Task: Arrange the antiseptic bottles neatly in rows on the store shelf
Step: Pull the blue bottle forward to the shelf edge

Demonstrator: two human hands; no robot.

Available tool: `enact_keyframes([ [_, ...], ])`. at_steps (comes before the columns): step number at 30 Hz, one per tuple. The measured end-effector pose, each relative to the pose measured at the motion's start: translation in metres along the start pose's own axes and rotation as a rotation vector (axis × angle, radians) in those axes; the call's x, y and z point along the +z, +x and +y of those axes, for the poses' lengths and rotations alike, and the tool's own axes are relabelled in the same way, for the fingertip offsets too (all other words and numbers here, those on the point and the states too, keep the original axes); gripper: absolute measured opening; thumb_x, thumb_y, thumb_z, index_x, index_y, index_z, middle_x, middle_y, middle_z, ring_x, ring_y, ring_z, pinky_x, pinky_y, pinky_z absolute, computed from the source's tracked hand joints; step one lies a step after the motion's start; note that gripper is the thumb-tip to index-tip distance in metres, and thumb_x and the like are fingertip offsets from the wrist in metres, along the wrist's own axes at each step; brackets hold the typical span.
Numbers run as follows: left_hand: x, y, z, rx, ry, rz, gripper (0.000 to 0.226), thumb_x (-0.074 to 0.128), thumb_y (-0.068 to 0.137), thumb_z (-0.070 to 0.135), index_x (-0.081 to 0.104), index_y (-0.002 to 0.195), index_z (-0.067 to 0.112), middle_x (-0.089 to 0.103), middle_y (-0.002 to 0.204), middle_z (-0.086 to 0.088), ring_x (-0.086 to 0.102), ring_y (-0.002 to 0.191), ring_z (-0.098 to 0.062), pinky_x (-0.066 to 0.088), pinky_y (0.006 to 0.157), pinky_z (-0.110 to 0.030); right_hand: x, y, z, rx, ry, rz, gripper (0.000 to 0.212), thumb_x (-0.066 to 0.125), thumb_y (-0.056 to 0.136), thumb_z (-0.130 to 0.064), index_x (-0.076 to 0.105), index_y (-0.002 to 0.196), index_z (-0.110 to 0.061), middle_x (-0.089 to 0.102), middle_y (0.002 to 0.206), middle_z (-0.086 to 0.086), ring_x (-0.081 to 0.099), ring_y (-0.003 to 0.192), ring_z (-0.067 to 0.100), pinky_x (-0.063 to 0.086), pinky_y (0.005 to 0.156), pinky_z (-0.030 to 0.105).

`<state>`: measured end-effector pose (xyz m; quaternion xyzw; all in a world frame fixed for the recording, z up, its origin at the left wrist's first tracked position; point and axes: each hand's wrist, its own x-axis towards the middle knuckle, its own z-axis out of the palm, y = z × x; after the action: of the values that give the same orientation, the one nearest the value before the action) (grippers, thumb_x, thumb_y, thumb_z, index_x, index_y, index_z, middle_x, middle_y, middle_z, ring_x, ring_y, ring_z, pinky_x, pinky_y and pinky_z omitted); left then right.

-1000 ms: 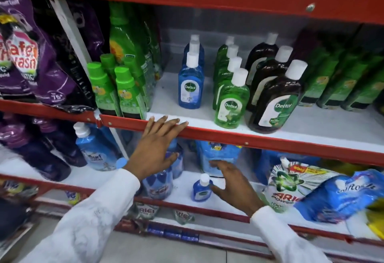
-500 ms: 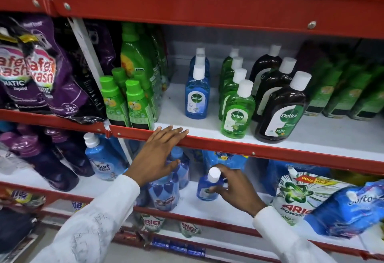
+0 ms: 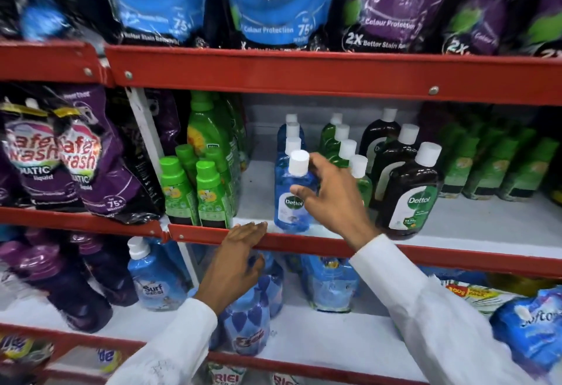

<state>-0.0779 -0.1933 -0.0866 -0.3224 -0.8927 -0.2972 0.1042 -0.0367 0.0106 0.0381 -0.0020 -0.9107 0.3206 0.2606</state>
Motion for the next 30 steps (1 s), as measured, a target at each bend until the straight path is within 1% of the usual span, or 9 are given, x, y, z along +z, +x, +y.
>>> enact_keyframes([
  [3,0.0,0.0,0.002,-0.011,0.001,-0.005,0.063,0.056,0.081,0.026,0.046,0.142,0.016,0.05,0.148,-0.005,0.041,0.14,-0.021,0.018,0.122,-0.033,0.02,0.011,0.007,0.05,-0.047,-0.03,0.047,0.073,0.082,-0.032,0.054,0.125,-0.027,0.075,0.107,0.006,0.068,0.095,0.034,0.055,0.077,0.04],
  [8,0.0,0.002,0.0,0.009,0.03,-0.004,0.062,0.058,0.082,0.022,0.045,0.143,0.017,0.05,0.149,-0.005,0.041,0.14,-0.02,0.019,0.121,-0.029,0.029,0.02,0.014,0.068,-0.001,-0.054,0.049,0.07,0.085,-0.029,0.051,0.13,-0.024,0.072,0.117,0.005,0.067,0.104,0.033,0.055,0.086,0.042],
  [10,-0.002,0.005,0.002,0.002,0.018,0.003,0.061,0.058,0.081,0.024,0.048,0.14,0.015,0.055,0.144,-0.007,0.046,0.135,-0.023,0.024,0.118,-0.026,0.027,0.019,0.015,0.067,0.054,-0.073,0.053,0.072,0.086,-0.026,0.05,0.134,-0.022,0.07,0.124,0.004,0.065,0.112,0.029,0.052,0.092,0.035],
  [13,-0.008,0.012,0.01,-0.029,-0.02,0.024,0.055,0.059,0.082,0.029,0.055,0.134,0.01,0.067,0.126,-0.013,0.058,0.119,-0.027,0.041,0.104,-0.028,0.025,0.01,0.015,0.072,0.08,-0.095,0.07,0.076,0.084,-0.024,0.04,0.144,-0.017,0.063,0.135,0.005,0.058,0.124,0.024,0.042,0.096,0.024],
  [17,-0.009,0.03,0.007,-0.131,-0.131,0.071,0.051,0.064,0.087,0.029,0.056,0.132,0.006,0.07,0.124,-0.012,0.066,0.11,-0.024,0.048,0.096,-0.025,0.045,-0.02,0.025,0.094,0.043,0.053,0.08,0.076,0.083,-0.028,0.033,0.148,-0.01,0.052,0.144,0.01,0.05,0.131,0.024,0.031,0.105,0.018],
  [20,-0.008,0.049,0.006,-0.193,-0.245,0.047,0.053,0.069,0.085,0.023,0.055,0.134,0.008,0.069,0.127,-0.009,0.069,0.105,-0.017,0.051,0.092,-0.024,0.069,-0.039,0.038,0.172,0.074,0.113,0.071,0.073,0.086,-0.028,0.039,0.143,-0.001,0.061,0.133,0.018,0.059,0.12,0.03,0.038,0.099,0.019],
  [22,-0.006,0.058,0.007,-0.204,-0.289,0.039,0.048,0.074,0.081,0.021,0.062,0.126,0.012,0.074,0.116,-0.007,0.071,0.096,-0.012,0.055,0.088,-0.025,0.076,-0.041,0.043,0.215,0.074,0.096,0.059,0.072,0.086,-0.022,0.048,0.136,-0.003,0.069,0.123,0.017,0.067,0.111,0.029,0.047,0.092,0.025],
  [26,0.004,0.066,0.002,-0.22,-0.328,0.101,0.039,0.074,0.07,0.041,0.072,0.102,0.019,0.08,0.093,0.004,0.072,0.082,-0.003,0.061,0.081,-0.036,0.072,-0.036,0.045,0.256,0.094,0.105,0.033,0.071,0.086,-0.007,0.065,0.118,-0.001,0.075,0.11,0.014,0.072,0.1,0.026,0.045,0.082,0.018],
  [30,0.007,0.064,0.003,-0.221,-0.321,0.145,0.03,0.08,0.074,0.034,0.074,0.098,0.018,0.08,0.09,0.005,0.072,0.078,-0.001,0.062,0.077,-0.034,0.069,-0.032,0.049,0.247,0.109,0.087,0.026,0.071,0.086,-0.008,0.069,0.112,-0.004,0.076,0.108,0.01,0.072,0.099,0.02,0.049,0.084,0.019],
])
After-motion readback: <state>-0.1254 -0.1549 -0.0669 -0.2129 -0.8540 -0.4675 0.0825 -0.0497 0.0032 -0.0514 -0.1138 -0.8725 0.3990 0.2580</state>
